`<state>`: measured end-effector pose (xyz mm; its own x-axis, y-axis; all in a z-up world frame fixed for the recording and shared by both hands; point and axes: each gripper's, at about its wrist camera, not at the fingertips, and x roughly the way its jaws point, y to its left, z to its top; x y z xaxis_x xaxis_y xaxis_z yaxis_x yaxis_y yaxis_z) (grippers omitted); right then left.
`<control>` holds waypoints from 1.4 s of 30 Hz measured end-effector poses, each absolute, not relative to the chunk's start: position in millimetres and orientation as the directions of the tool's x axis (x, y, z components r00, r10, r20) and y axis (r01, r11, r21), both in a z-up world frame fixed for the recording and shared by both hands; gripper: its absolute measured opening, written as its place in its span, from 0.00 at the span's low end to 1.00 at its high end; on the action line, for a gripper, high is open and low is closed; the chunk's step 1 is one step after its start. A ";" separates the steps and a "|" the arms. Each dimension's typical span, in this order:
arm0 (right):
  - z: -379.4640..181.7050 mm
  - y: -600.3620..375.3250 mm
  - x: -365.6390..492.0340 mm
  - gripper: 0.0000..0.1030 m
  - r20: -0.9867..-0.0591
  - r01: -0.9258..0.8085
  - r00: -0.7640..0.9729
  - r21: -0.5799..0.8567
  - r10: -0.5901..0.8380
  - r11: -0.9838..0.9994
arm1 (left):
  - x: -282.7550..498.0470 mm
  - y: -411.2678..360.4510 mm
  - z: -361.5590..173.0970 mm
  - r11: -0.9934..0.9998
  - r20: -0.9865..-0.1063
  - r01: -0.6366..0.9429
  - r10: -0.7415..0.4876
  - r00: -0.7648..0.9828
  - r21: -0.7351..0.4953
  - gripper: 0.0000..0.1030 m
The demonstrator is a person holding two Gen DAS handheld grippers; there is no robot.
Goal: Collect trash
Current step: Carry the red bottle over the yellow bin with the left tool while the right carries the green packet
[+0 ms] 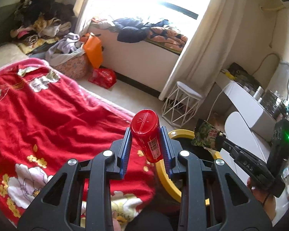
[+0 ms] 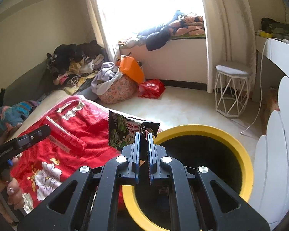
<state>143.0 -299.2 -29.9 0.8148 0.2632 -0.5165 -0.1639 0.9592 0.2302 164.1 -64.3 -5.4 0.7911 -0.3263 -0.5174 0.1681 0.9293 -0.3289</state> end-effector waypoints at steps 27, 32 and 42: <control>-20.6 -352.7 112.6 0.07 -0.491 -0.023 0.862 0.211 0.126 0.977 | 136.1 -136.1 5.0 0.908 -0.485 0.344 -0.419 0.768 -0.239 0.23; -25.4 -365.6 111.4 0.07 -0.493 0.016 0.865 0.208 0.091 0.978 | 136.2 -150.7 -1.9 0.902 -0.496 0.367 -0.431 0.754 -0.227 0.23; -42.1 -392.1 114.0 0.07 -0.512 0.096 0.858 0.216 0.029 0.972 | 140.4 -176.2 -17.5 0.889 -0.524 0.412 -0.452 0.722 -0.199 0.23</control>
<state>114.0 -392.1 -42.1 0.8585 0.0292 -0.5120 0.0958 0.9717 0.2161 140.4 -176.2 -17.5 0.7222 -0.4517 -0.5238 0.4117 0.8893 -0.1992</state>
